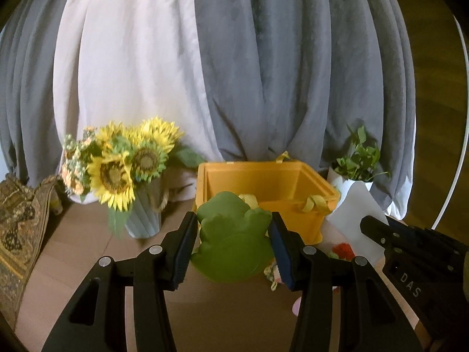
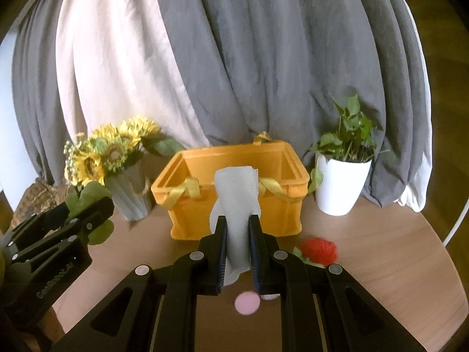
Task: Organize soft objects
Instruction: 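Lift the frog sponge and napkin with both tools and carry them over the crate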
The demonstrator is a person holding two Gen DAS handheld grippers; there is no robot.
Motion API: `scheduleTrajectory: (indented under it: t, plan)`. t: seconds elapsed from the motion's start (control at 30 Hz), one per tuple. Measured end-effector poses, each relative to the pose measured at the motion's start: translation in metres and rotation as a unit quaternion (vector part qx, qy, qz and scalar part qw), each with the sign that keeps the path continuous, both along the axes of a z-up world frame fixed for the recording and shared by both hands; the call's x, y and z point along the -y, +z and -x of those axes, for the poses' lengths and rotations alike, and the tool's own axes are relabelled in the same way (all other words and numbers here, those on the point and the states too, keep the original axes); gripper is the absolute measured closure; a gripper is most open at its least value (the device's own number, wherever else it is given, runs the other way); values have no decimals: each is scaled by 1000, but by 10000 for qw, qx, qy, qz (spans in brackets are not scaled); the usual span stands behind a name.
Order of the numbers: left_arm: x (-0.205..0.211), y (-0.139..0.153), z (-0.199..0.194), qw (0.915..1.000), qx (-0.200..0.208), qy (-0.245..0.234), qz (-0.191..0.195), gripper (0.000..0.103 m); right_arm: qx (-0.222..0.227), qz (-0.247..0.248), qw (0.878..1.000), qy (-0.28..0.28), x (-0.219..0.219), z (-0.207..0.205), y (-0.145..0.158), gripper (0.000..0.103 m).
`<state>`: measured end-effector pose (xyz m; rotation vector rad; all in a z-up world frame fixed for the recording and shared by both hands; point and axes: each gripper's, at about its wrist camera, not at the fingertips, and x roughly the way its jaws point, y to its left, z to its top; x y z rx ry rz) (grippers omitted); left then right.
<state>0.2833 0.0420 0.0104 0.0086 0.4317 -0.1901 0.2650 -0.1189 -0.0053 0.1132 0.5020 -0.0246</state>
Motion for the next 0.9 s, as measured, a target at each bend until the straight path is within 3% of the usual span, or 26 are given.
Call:
scheduleTrajectory:
  t: [0.57,0.9]
  plan:
    - [11,32,-40,9984,537,-162,60,54,441,24,9989,-125,8,-39,32,88]
    - [19,36,-81,9981,582,-198,33,54,494,8,9987,-123,15,-79,37,87]
